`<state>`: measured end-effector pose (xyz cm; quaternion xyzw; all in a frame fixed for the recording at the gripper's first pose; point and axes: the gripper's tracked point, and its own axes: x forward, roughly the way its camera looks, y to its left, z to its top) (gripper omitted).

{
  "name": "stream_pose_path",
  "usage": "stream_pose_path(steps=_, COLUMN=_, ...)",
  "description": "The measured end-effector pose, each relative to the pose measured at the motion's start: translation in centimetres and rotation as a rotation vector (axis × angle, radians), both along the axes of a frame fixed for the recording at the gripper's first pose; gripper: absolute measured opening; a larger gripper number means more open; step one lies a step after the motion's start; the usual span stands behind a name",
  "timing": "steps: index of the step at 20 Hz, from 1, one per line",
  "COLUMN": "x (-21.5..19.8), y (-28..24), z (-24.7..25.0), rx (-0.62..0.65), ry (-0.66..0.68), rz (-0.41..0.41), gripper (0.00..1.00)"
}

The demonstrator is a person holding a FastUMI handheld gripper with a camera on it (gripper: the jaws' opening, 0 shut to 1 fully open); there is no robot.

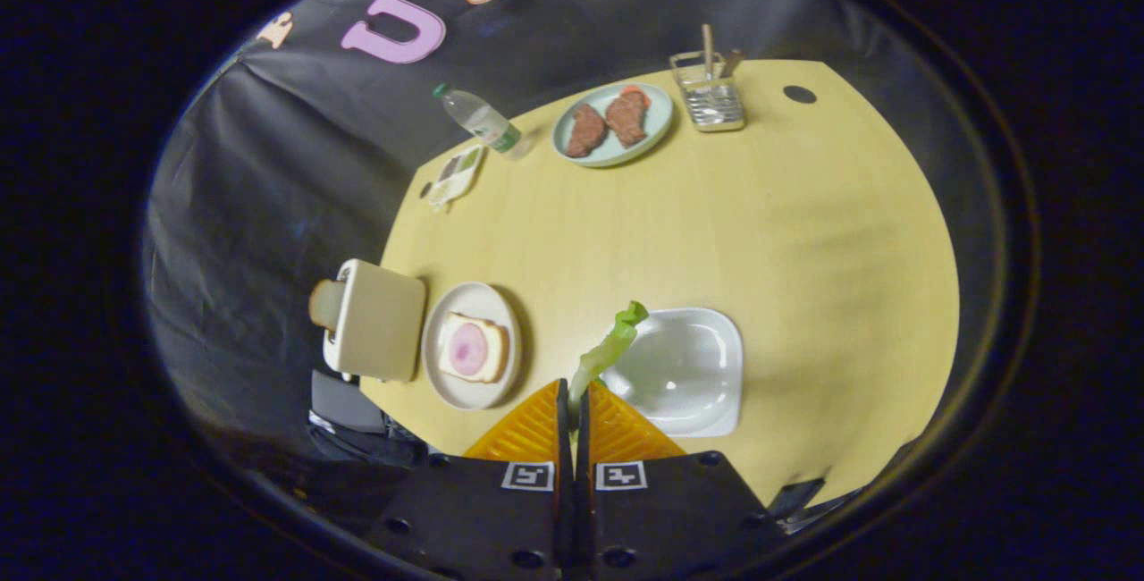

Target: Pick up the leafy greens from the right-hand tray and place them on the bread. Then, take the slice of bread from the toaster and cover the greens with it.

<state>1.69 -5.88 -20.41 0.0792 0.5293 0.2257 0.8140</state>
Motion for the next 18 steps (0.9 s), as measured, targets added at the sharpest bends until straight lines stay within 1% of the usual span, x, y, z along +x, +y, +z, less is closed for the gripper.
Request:
stream_pose_path(steps=4, x=-1.0, y=6.9, z=2.0, rx=0.162, ry=0.028, rz=-0.005, gripper=0.03)
stream_pose_path(steps=6, x=-1.1, y=10.0, z=2.0, rx=0.212, ry=0.038, rz=0.001, gripper=0.03)
stream_pose_path(steps=10, x=-2.4, y=16.1, z=0.4, rx=0.264, ry=0.091, rz=0.026, gripper=0.03)
stream_pose_path(steps=13, x=-3.7, y=20.4, z=-1.1, rx=0.274, ry=0.112, rz=0.068, gripper=0.03)
stream_pose_path(steps=15, x=-4.0, y=22.4, z=-2.4, rx=0.275, ry=0.124, rz=0.082, gripper=0.03)
stream_pose_path(steps=18, x=-3.8, y=24.0, z=-5.2, rx=0.238, ry=0.136, rz=0.075, gripper=0.03)
